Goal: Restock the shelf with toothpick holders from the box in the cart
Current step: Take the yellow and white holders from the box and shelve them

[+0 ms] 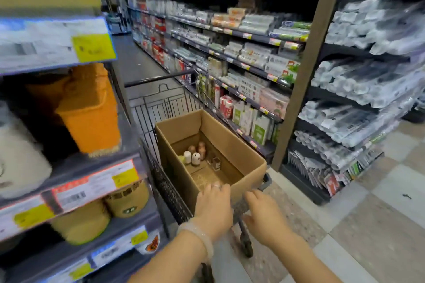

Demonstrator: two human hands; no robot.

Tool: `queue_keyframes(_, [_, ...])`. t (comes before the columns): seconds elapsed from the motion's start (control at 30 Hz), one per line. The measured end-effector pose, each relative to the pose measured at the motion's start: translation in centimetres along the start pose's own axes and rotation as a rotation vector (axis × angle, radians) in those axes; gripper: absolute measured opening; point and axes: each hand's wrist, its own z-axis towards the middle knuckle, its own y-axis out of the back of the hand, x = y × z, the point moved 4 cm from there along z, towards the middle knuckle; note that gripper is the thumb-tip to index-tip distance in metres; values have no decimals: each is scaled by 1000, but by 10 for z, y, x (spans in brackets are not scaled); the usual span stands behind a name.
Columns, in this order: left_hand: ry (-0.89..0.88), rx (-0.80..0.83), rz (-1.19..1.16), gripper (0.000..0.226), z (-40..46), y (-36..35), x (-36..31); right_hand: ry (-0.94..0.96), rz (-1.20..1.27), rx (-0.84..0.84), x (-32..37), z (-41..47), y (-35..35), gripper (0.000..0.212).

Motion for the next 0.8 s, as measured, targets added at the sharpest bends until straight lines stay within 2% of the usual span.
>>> queue_keyframes(0.37, [271, 118, -50, 59, 98, -14, 45, 166, 39, 131, 9, 157, -7, 55])
queue_keyframes(0.7, [545, 128, -219, 52, 209, -50, 93, 308, 33, 360, -14, 307, -58, 60])
queue_keyframes(0.8, [609, 115, -271, 51, 242, -62, 105, 322, 78, 421, -25, 347, -67, 52])
